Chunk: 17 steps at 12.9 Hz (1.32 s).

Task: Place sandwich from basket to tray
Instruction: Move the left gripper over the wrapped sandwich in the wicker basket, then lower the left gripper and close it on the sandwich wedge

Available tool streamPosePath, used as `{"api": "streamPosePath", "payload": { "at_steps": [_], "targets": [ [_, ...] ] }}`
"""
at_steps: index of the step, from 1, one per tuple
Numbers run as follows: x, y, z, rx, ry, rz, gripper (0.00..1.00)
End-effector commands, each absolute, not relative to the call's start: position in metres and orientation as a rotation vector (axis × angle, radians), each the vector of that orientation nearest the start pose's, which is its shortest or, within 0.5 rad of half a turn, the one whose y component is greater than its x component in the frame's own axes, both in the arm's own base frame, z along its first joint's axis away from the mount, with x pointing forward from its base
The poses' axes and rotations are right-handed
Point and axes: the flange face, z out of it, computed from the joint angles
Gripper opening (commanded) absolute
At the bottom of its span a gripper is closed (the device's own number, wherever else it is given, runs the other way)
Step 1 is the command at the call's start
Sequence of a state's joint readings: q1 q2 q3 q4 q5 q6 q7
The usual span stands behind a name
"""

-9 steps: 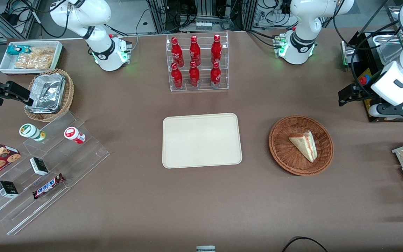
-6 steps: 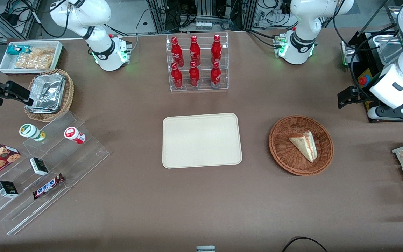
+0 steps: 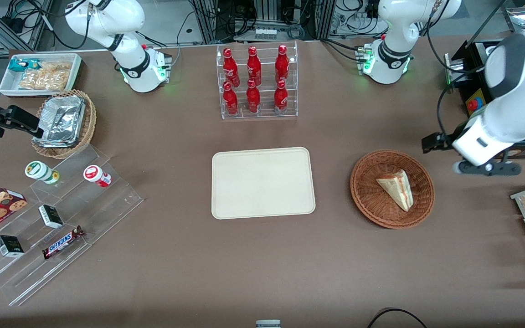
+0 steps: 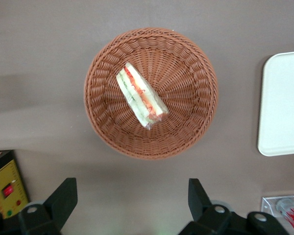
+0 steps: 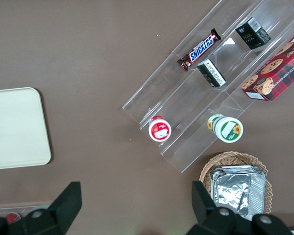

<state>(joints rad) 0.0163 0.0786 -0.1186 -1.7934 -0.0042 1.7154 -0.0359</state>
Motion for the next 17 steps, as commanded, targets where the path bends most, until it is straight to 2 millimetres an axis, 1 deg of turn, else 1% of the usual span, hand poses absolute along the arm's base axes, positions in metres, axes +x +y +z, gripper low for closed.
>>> {"api": "streamPosePath", "payload": {
  "at_steps": [1, 4, 5, 7, 9, 11, 12, 13, 14, 15, 17],
  "targets": [
    [0.557, -0.059, 0.448, -3.146, 0.108, 0.207, 1.0],
    [0.552, -0.06, 0.403, -3.154, 0.1, 0.128, 1.0],
    [0.55, -0.059, 0.389, -3.157, 0.067, 0.096, 1.0],
    [0.545, -0.06, 0.364, -3.158, -0.138, 0.038, 1.0],
    [0.542, -0.062, 0.346, -3.136, -0.414, 0.02, 1.0],
    [0.538, -0.062, 0.328, -3.1, -0.645, 0.016, 1.0],
    [0.538, -0.062, 0.322, -3.073, -0.764, 0.023, 1.0],
    [0.539, -0.063, 0.311, -3.033, -0.906, 0.043, 1.0],
    [0.542, -0.068, 0.304, -3.006, -1.021, 0.02, 1.0],
    [0.545, -0.073, 0.294, -2.995, -1.075, 0.006, 1.0],
    [0.545, -0.072, 0.275, -2.987, -1.079, 0.041, 1.0]
  ]
}}
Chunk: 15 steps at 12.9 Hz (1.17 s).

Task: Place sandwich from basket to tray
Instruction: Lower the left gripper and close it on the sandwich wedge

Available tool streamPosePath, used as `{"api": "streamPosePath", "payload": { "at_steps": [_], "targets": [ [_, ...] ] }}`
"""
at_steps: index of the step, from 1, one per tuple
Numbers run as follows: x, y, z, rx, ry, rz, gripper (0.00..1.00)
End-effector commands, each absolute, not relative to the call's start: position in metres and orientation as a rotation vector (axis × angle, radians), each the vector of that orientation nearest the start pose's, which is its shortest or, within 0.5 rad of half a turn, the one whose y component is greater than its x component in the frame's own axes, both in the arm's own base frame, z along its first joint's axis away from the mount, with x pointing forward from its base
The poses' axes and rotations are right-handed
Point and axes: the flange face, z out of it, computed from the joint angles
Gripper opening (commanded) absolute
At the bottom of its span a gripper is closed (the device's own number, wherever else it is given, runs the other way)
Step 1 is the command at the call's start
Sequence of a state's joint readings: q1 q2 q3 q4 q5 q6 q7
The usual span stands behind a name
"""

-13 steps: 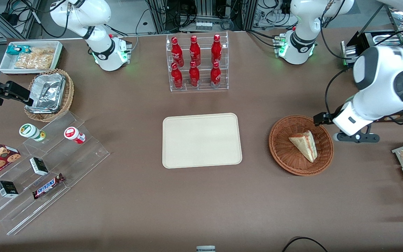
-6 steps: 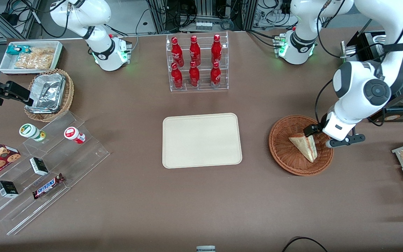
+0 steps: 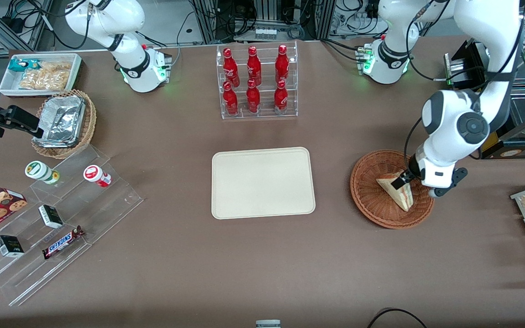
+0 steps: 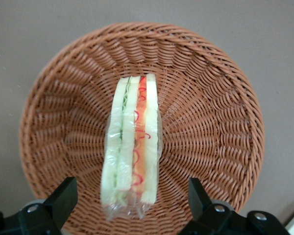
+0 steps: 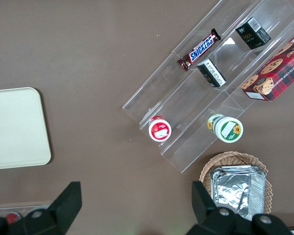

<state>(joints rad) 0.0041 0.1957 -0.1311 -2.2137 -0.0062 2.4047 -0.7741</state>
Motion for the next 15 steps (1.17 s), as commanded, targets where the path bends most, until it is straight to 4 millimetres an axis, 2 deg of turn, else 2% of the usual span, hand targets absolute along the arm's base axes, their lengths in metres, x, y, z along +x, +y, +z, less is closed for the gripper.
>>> {"api": "streamPosePath", "payload": {
  "at_steps": [1, 2, 3, 5, 6, 10, 13, 15],
  "targets": [
    [0.546, -0.072, 0.267, -2.987, -1.083, 0.044, 1.0],
    [0.546, -0.072, 0.258, -2.986, -1.084, 0.052, 1.0],
    [0.546, -0.072, 0.251, -2.984, -1.081, 0.064, 0.81],
    [0.547, -0.072, 0.255, -2.989, -1.061, 0.061, 0.16],
    [0.549, -0.071, 0.26, -2.997, -1.029, 0.047, 0.1],
    [0.564, -0.078, 0.302, -3.045, -0.746, 0.168, 0.06],
    [0.577, -0.122, 0.327, -3.137, -0.236, 0.196, 0.09],
    [0.582, -0.16, 0.334, -3.139, -0.102, 0.236, 0.08]
  ]
}}
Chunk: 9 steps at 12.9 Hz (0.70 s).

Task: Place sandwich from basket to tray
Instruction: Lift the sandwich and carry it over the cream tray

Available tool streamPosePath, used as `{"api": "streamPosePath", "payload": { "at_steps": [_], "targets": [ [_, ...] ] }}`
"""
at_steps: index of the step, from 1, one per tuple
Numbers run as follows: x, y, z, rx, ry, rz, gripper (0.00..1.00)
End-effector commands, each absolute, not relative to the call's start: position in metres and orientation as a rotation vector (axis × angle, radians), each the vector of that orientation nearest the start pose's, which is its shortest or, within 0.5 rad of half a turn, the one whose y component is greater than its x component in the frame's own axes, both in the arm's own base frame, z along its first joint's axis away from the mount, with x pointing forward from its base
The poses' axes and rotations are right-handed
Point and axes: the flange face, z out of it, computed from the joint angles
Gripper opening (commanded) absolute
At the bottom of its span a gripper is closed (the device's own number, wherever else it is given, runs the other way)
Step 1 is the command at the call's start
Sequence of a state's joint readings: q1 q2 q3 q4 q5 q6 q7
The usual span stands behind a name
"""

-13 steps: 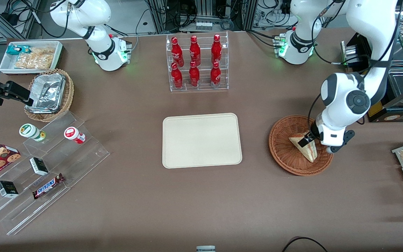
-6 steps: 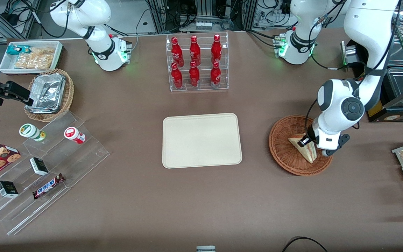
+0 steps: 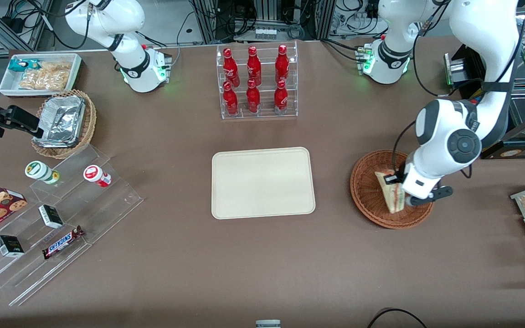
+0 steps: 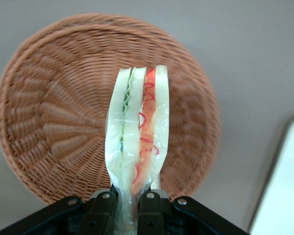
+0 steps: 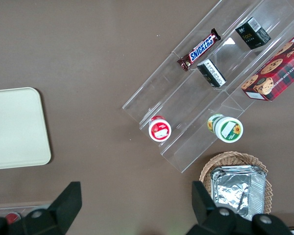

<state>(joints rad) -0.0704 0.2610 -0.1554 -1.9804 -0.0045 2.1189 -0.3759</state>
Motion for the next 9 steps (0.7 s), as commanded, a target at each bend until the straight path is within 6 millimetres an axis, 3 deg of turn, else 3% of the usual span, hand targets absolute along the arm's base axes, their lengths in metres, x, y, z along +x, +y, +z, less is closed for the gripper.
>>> {"api": "streamPosePath", "payload": {
  "at_steps": [1, 5, 9],
  "targets": [
    [0.583, -0.184, 0.336, -3.137, -0.071, 0.244, 0.07],
    [0.585, -0.277, 0.318, -3.142, -0.068, 0.243, 0.06],
    [0.575, -0.37, 0.305, -3.152, -0.146, 0.219, 0.05]
  ]
}}
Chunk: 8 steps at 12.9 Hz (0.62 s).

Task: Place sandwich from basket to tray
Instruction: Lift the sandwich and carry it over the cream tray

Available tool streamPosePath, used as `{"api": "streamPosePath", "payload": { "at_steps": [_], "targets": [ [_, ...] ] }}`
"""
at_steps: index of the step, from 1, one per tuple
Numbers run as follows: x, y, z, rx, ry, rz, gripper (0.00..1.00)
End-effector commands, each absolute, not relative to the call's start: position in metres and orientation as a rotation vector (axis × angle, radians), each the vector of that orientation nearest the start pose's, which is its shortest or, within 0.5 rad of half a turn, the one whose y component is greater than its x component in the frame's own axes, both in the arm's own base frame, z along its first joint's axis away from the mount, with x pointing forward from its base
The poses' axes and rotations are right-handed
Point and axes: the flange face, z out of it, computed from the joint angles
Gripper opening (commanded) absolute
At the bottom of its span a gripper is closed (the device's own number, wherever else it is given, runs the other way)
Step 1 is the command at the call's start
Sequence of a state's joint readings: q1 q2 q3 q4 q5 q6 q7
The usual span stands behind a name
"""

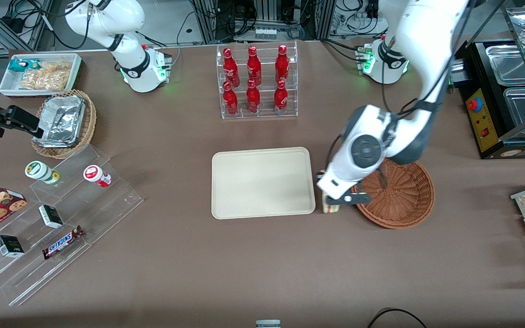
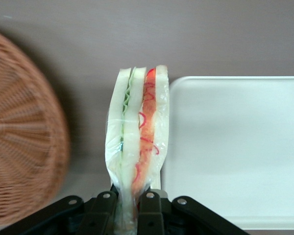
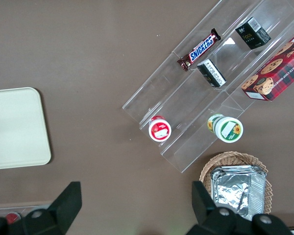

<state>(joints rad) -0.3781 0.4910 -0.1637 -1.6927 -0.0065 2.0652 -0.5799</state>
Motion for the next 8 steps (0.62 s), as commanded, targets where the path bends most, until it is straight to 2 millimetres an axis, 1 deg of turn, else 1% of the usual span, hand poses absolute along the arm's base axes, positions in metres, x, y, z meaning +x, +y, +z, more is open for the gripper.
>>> {"api": "streamPosePath", "payload": {
  "at_steps": [1, 3, 4, 7, 8],
  "targets": [
    [0.569, -0.392, 0.302, -3.154, -0.162, 0.214, 0.05],
    [0.553, -0.435, 0.293, -3.153, -0.185, 0.212, 0.04],
    [0.55, -0.452, 0.291, -3.158, -0.207, 0.204, 0.04],
    [0.525, -0.5, 0.274, -3.153, -0.231, 0.192, 0.04],
    [0.526, -0.508, 0.268, -3.165, -0.232, 0.181, 0.04]
  ]
}}
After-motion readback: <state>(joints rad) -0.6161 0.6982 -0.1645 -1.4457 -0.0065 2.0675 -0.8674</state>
